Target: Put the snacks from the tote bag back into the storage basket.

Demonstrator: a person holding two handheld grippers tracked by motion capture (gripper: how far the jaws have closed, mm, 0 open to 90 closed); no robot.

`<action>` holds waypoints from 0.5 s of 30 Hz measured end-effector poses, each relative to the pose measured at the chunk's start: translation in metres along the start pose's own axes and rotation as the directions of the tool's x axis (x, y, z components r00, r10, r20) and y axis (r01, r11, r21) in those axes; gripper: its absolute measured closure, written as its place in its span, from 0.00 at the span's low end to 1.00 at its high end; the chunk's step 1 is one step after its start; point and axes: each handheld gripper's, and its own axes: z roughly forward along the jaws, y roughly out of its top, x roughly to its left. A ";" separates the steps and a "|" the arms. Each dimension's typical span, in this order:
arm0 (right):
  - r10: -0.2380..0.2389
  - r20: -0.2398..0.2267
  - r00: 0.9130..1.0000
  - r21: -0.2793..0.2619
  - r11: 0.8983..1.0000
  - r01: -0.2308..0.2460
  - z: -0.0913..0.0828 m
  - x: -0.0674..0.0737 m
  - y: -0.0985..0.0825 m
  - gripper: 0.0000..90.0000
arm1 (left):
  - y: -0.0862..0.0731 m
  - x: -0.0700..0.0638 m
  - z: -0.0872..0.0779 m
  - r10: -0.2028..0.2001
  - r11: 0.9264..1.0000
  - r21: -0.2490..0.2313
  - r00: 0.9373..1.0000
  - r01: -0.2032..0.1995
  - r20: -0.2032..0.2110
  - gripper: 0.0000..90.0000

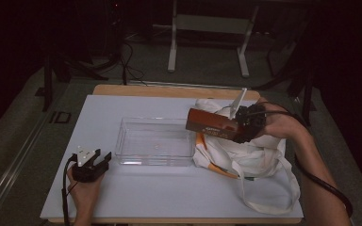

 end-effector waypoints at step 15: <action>-0.048 -0.006 0.999 0.002 0.999 0.048 0.006 0.006 0.028 0.48 | 0.000 0.000 0.000 -0.001 1.000 0.000 1.000 0.001 0.002 0.59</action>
